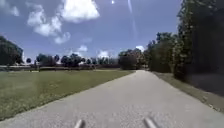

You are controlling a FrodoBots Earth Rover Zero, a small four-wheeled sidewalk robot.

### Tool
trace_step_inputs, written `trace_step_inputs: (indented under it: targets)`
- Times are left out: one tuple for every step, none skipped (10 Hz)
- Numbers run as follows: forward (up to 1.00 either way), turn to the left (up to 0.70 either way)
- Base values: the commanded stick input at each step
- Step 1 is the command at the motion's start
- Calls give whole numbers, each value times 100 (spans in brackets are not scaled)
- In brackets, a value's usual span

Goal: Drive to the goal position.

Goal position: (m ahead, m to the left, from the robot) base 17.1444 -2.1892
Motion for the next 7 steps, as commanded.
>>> trace_step_inputs:
  targets:
    - [50, -50]
    - [50, -50]
    - [50, -24]
    - [50, 0]
    - [50, 0]
    - [50, 0]
    - [50, 0]
